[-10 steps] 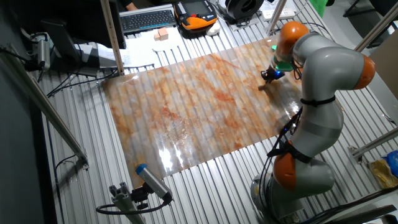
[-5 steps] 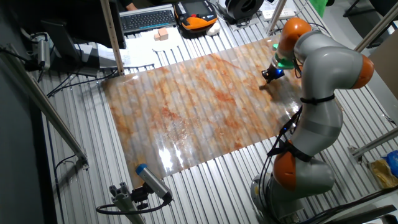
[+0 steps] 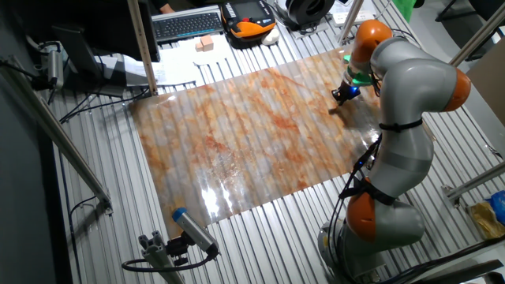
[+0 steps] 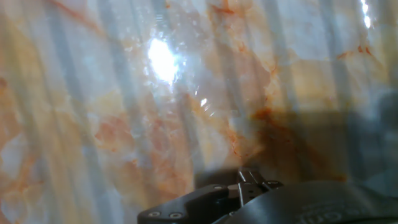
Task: Pick up the small block on the left and move it to the right
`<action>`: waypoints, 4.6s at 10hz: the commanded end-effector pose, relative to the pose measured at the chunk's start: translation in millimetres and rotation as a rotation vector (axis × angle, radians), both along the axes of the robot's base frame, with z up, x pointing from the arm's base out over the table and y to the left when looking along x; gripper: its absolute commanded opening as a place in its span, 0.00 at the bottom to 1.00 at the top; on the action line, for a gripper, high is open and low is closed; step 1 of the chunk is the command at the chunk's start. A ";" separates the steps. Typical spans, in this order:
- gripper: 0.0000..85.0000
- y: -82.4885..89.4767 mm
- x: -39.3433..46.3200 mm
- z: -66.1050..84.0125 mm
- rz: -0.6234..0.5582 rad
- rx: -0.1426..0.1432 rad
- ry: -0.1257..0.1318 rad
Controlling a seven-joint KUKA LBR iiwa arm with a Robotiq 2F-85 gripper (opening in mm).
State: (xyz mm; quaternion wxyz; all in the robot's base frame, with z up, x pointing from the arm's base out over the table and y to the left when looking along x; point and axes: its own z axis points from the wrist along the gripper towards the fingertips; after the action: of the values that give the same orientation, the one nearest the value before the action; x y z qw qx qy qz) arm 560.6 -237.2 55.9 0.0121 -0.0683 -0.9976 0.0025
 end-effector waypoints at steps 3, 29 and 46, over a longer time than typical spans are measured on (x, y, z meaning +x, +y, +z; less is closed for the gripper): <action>0.00 0.4 0.1 0.3 0.064 -0.002 -0.012; 0.40 -3.0 -6.5 -18.9 -0.139 -0.047 -0.048; 0.40 -3.8 -8.2 -29.3 -0.122 -0.027 -0.060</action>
State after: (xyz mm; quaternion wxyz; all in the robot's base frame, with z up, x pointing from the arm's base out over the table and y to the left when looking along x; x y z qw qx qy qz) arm 552.0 -240.8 26.4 -0.0185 -0.1293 -0.9914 0.0130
